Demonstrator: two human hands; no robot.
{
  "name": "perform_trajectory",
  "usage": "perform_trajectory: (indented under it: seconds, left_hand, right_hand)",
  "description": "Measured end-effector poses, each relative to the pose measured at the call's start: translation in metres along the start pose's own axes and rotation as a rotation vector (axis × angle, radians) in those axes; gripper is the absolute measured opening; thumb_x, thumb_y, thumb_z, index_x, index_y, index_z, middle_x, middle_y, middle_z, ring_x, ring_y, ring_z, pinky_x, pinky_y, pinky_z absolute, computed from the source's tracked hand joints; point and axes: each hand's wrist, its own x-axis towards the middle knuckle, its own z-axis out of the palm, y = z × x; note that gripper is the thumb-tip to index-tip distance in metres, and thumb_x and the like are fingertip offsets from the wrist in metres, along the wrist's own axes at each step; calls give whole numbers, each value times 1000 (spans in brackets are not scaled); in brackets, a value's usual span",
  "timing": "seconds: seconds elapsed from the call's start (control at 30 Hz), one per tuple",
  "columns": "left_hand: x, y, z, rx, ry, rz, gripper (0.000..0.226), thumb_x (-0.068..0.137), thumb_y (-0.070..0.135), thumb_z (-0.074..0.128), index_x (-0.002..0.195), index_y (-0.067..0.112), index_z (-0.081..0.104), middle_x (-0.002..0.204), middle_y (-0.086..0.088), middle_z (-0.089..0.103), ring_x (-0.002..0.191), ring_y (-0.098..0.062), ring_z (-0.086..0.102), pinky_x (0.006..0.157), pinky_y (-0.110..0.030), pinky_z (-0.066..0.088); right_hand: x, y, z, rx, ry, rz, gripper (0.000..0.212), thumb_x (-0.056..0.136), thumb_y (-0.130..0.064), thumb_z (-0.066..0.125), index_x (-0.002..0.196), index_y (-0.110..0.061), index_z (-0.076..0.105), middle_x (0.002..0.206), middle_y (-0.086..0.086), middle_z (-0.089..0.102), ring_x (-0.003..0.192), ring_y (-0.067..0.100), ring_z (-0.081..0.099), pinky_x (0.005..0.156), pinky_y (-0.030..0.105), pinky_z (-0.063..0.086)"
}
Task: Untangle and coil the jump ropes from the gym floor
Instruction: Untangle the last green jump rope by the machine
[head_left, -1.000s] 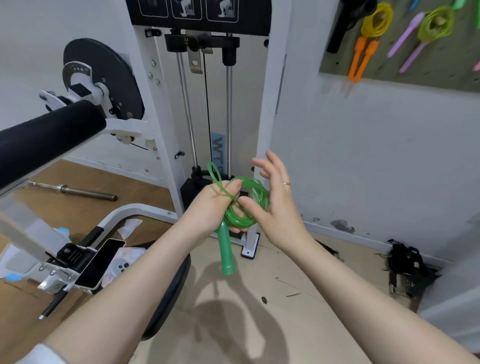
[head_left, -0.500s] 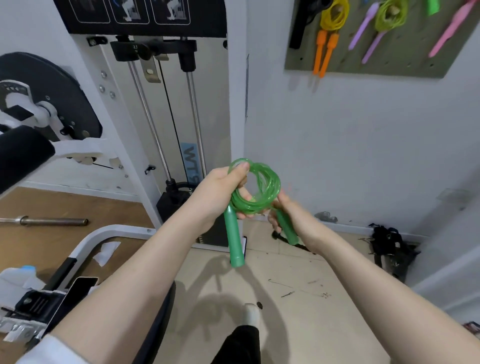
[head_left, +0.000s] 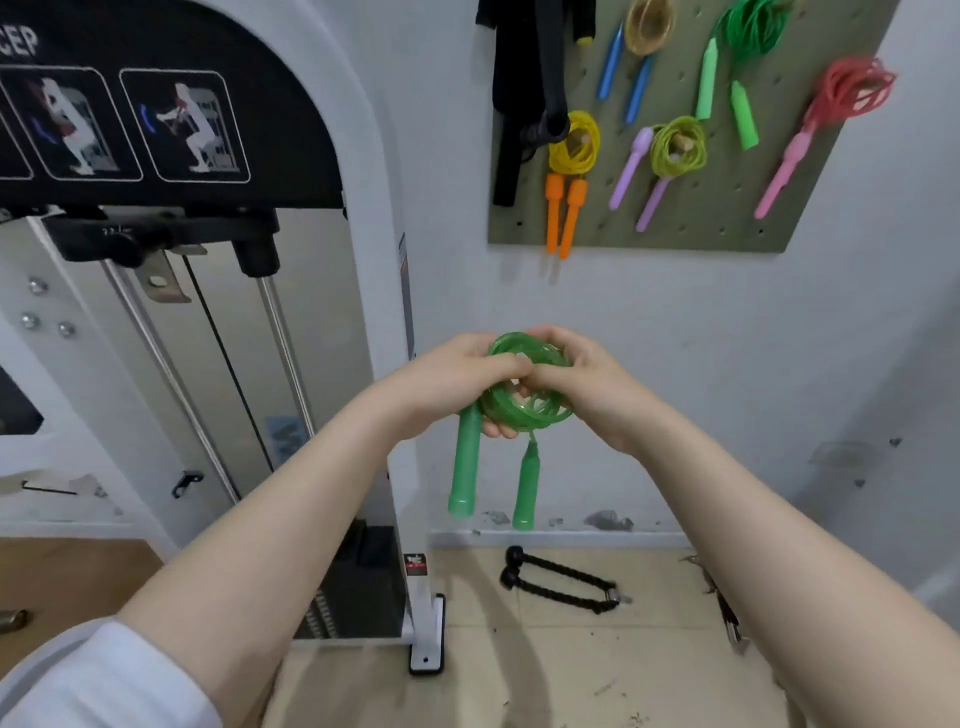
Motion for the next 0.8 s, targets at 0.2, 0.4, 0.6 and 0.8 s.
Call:
perform_trajectory:
  seconds: [0.2,0.4,0.6,0.8]
  left_hand:
    - [89,48,-41,23,-53,215,12,92,28,54,89,19,62,78,8,69,73,-15,68,65,-23,52]
    - [181,75,-31,-16,26,293,33,93,42,50,73,17,57,66,4,55,58,-8,47,55,-21,39]
    - [260,108,-27,-137,184,390,39,98,37,45,64,18,53,61,5,55,54,-8,48,62,-27,39]
    - [338,167,-22,-95,199,608,20,97,29,47,91,13,57,69,4,57,57,-3,51,59,-18,44]
  right_hand:
    - [80,-30,-68,555,-40,-218,52,57,-23,86,102,-15,62,64,-2,60,66,14,59,69,26,53]
    - [130,-39,-122,902,-118,-253,41,66,-26,80,100,-8,68,38,-9,37,39,5,39,76,19,43]
    - [173,-74,-180,156,383,-250,9,96,-22,50,96,-14,54,56,-5,49,55,12,48,60,29,41]
    - [203,-110,-263,166,397,-431,8,96,-12,46,102,-18,48,66,-3,62,60,9,57,52,19,44]
